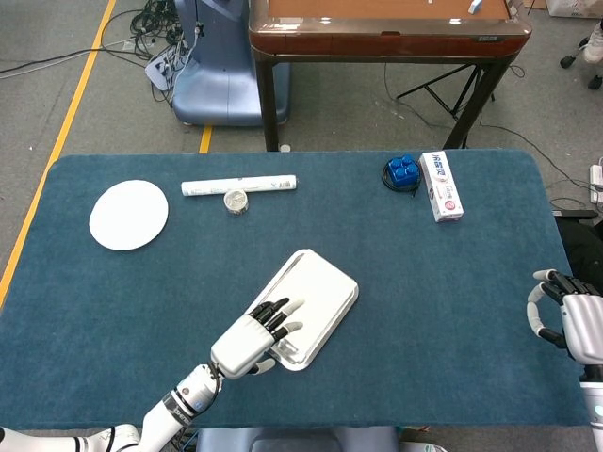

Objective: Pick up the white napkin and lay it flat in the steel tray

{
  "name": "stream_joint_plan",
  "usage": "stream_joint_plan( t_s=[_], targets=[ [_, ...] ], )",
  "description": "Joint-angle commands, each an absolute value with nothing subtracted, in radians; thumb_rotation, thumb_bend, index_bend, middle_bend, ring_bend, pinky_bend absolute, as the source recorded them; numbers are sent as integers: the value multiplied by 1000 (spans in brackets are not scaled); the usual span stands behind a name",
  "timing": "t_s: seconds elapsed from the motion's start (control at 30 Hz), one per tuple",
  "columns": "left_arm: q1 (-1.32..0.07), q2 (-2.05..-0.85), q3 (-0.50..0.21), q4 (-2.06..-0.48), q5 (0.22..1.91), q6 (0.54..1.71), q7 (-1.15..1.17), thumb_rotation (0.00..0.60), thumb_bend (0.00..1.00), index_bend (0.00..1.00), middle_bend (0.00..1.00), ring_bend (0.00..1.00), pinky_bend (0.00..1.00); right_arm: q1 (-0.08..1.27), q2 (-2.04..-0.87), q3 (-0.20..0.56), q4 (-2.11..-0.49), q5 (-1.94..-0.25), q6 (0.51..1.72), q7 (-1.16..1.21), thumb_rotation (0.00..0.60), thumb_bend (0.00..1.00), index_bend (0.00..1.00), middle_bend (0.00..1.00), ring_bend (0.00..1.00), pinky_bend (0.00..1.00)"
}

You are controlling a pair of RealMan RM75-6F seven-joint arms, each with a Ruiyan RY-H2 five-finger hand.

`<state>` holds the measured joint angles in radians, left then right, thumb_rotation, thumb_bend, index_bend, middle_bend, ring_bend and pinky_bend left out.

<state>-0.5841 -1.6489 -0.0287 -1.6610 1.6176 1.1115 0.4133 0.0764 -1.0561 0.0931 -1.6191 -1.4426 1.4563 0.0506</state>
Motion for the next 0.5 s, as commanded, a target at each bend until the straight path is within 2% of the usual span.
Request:
stream_joint_plan(
  t_s=[0.03, 0.2, 0.3, 0.33, 0.4, 0.43, 0.5],
  targets=[
    [-582, -1644, -29, -1664, 1610, 1112, 413, 600, 173, 217, 0, 0, 172, 77, -1056, 93, -1619, -1442, 1456, 50, 600, 383, 593, 322, 303, 354],
    [-581, -1626, -31, -1666, 1591, 1110, 418, 600, 173, 225, 0, 0, 178, 77, -1057, 94, -1619, -1441, 1457, 46, 600, 383, 593, 322, 303, 354],
    [-582, -1609, -40, -1668, 1577, 1110, 431, 600, 193, 237, 0, 43, 267, 77, -1057, 94, -1620, -1439, 1454, 47, 600, 383, 593, 322, 303, 355],
    [-585, -1601, -45, -1670, 1570, 1105, 437, 600, 213, 237, 15, 139, 375, 77, -1057, 94, -1620, -1438, 1454, 46, 600, 383, 593, 322, 303, 355],
    [-594, -1578, -51, -1681, 1548, 1080, 445, 600, 238, 229, 139, 349, 611, 78, -1058, 95, -1620, -1437, 1453, 45, 600, 383, 593, 322, 303, 354],
    [-603, -1561, -56, -1691, 1532, 1059, 450, 600, 243, 223, 220, 406, 694, 78, -1058, 95, -1620, -1436, 1453, 44, 600, 383, 593, 322, 303, 354],
    [-615, -1537, -63, -1706, 1508, 1033, 455, 600, 251, 206, 471, 569, 870, 78, -1058, 96, -1619, -1434, 1451, 42, 600, 383, 593, 322, 303, 354]
  ],
)
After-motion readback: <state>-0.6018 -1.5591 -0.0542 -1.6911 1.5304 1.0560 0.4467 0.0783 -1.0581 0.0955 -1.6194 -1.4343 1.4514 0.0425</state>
